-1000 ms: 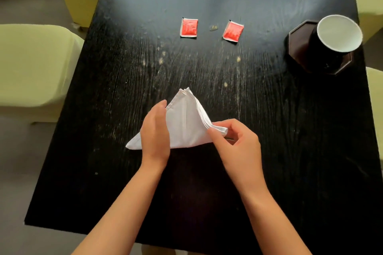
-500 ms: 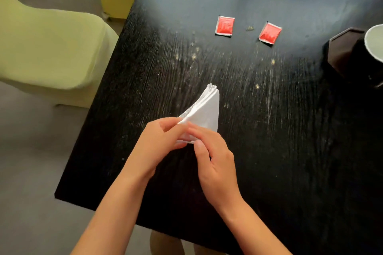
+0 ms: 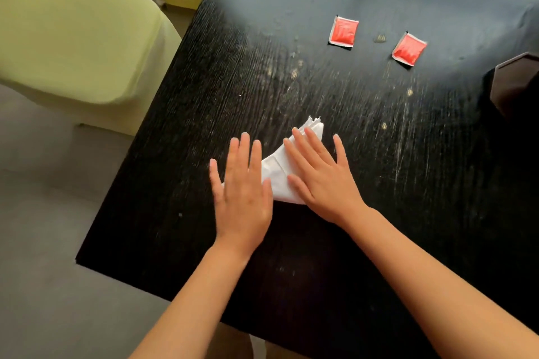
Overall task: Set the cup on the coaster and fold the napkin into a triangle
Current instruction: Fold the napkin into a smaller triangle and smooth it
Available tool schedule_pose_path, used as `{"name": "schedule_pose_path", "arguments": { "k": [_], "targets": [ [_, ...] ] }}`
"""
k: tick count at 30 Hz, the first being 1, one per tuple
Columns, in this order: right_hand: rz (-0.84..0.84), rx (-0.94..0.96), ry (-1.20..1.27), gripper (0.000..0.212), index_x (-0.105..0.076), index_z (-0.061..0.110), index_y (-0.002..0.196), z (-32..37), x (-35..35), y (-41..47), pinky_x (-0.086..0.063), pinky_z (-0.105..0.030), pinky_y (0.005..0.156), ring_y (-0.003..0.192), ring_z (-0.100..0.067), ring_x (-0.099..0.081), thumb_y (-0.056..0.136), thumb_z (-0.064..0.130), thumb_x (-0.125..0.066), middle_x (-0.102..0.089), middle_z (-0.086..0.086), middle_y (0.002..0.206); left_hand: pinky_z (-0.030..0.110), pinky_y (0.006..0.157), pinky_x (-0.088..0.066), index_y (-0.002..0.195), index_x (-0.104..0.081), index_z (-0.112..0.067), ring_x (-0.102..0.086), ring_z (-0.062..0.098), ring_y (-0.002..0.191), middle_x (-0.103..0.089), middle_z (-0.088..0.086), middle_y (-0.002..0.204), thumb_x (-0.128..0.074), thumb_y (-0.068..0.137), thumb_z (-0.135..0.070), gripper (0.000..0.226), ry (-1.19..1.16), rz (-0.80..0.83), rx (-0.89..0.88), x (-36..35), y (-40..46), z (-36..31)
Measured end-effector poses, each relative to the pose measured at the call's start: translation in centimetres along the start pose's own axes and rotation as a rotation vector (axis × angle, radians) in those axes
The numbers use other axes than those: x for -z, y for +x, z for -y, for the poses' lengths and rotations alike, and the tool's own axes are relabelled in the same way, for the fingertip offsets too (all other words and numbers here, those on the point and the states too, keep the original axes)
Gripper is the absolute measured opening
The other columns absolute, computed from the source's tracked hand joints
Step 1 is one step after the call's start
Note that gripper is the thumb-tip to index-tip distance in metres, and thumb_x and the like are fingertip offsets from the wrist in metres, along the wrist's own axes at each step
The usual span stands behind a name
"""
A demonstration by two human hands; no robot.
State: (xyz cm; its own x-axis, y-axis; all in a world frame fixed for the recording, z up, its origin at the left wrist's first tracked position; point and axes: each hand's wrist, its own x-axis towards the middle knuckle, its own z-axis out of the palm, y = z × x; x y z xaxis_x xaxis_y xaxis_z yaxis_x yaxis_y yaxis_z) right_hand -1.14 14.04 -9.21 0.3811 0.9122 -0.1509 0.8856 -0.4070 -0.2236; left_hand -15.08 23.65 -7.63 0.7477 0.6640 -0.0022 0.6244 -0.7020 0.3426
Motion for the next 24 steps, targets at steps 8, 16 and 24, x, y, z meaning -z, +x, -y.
{"name": "schedule_pose_path", "arguments": {
  "k": [8,16,24],
  "targets": [
    [0.004,0.092,-0.096,0.052,-0.021,0.029,0.147,-1.8,0.2,1.4,0.003,-0.055,0.113,0.145,-0.024,-0.002,0.096,0.042,-0.018,-0.016,0.0,0.157,0.057,0.111,-0.009,0.148,-0.013,-0.027,-0.007,0.025,0.144,-0.012,0.006,0.157,-0.022,0.094,-0.046,0.058,0.117,0.206,-0.032,-4.0,-0.7,-1.0],
    [0.058,0.049,-0.108,0.054,-0.017,0.034,0.147,-2.6,-0.6,2.9,-0.005,-0.06,0.113,0.146,-0.025,-0.003,0.095,0.048,-0.016,-0.014,0.002,0.158,0.056,0.111,-0.002,0.146,-0.017,-0.037,-0.002,0.028,0.145,-0.004,0.005,0.157,-0.033,0.085,-0.065,0.07,0.123,0.178,-0.053,-4.9,-0.3,-0.7],
    [0.098,-0.117,-0.147,0.057,0.01,0.04,0.142,-5.7,0.2,3.0,0.007,-0.061,0.11,0.146,-0.017,0.0,0.09,0.057,-0.008,-0.006,0.009,0.158,0.059,0.112,-0.004,0.149,-0.014,-0.029,-0.007,0.023,0.145,-0.005,0.004,0.158,-0.027,0.089,-0.056,0.066,0.184,0.239,-0.077,-3.1,-2.9,3.7]
  ]
}}
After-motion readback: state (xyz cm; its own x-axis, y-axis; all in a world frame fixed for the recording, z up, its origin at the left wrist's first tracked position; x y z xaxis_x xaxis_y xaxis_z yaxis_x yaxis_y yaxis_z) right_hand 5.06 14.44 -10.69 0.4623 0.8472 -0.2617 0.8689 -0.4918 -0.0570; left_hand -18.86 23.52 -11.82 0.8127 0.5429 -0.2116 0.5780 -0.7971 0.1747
